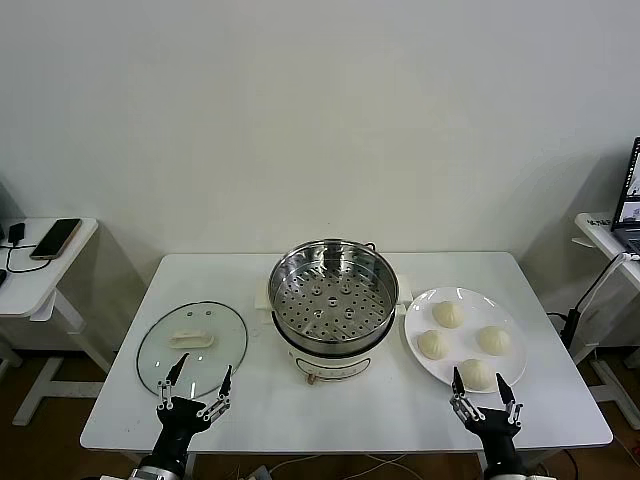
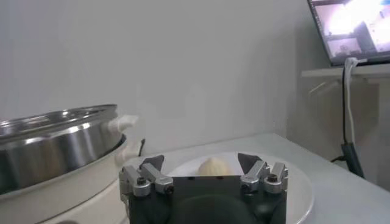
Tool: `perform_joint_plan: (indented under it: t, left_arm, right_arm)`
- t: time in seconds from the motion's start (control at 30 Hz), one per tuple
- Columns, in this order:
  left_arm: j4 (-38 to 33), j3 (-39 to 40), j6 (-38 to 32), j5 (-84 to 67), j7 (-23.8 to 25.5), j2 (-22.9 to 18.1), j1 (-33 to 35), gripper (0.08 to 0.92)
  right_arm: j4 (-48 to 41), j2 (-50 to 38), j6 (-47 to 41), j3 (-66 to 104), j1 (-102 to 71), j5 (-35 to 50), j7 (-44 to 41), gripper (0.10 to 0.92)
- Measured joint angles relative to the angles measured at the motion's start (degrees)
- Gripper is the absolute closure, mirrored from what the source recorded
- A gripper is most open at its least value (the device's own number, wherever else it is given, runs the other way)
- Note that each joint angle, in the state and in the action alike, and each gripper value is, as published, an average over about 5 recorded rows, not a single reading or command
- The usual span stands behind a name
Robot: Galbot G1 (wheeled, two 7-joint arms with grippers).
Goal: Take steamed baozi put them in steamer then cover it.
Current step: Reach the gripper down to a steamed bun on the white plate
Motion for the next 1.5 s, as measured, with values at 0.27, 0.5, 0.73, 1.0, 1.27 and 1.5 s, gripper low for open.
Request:
perform_joint_plan:
  t: [0.27, 0.5, 0.73, 1.0, 1.27, 1.5]
  left_arm:
    - [-1.27, 0.81, -0.66, 0.00, 0.05, 0.15, 0.06, 0.177]
    - [-2.95, 0.99, -0.94, 0.00, -0.03, 0.05, 0.98, 0.177]
    - [-4.58, 0.73, -1.23, 0.02, -0.15, -0.26, 2.05, 0.177]
    - [-5.98, 0.36, -1.35, 0.09, -0.27, -0.60, 3.17, 0.177]
    - [-6.69, 0.28, -0.92, 0.41, -0.66, -1.04, 3.54, 0.177]
    - [-6.82, 0.00, -0.53, 0.38, -0.96, -1.34, 3.52, 0.177]
  right_arm:
    - [-3.20, -5.39, -4.83, 0.48, 9.45, 4.15, 1.85, 0.203]
    - [-11.19, -12.83, -8.00, -3.52, 23.71, 9.62, 1.72, 0.203]
    - [-22.90, -20.61, -10.03, -12.86, 39.61, 13.97, -5.98, 0.203]
    - [-37.46, -27.19, -9.77, -27.94, 57.62, 10.40, -28.61, 0.203]
    - [-51.31, -28.25, -8.05, -42.36, 75.25, -2.44, -54.35, 0.203]
    - [-60.94, -25.49, -5.88, -50.50, 86.40, -15.98, -70.96, 0.203]
